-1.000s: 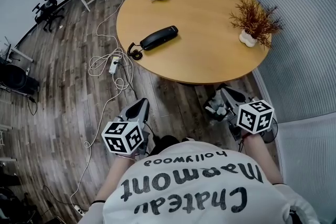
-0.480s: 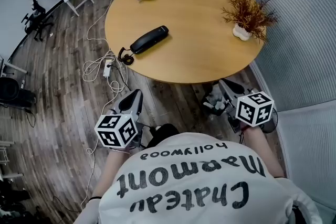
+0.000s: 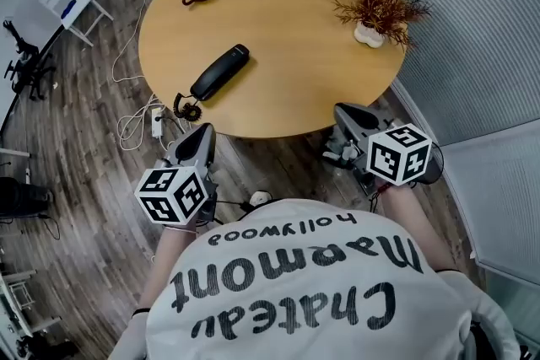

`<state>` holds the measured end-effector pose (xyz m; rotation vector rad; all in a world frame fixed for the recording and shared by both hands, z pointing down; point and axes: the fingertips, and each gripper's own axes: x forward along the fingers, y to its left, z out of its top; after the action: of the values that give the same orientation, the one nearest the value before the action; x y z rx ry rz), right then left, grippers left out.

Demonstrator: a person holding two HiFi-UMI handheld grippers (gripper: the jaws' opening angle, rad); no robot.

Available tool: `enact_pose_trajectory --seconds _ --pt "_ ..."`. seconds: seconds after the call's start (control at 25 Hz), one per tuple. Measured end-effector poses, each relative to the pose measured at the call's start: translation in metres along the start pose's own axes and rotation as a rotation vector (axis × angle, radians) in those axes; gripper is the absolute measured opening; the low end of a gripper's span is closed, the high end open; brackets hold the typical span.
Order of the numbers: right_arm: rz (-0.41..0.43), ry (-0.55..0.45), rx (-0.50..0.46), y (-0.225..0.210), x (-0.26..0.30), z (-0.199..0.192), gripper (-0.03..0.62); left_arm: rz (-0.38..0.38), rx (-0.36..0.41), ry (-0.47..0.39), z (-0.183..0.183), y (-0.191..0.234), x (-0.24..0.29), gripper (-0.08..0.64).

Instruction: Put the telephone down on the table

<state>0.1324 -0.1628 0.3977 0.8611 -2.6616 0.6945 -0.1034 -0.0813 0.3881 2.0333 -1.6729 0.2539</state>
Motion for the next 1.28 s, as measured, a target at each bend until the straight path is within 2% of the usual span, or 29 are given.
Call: enact_pose_trajectory --seconds 0.2,0.4,0.64,1.28 --pt "-0.003 -0.002 -0.001 0.006 0.011 0.006 0.015 -0.006 -0.004 0.004 0.004 0.012 0.001 0.009" --pt "0.021 -0.053 0.035 0.009 0.015 0.014 0.015 -0.008 -0.015 0.010 0.002 0.018 0.002 0.009" --pt "-0.021 -0.018 -0.055 0.007 0.018 0.010 0.015 0.000 -0.024 0.005 0.001 0.022 0.002 0.009" --pt "0.012 0.016 -0.032 0.012 0.020 0.001 0.015 0.016 -0.041 0.003 -0.006 0.022 -0.005 0.009"
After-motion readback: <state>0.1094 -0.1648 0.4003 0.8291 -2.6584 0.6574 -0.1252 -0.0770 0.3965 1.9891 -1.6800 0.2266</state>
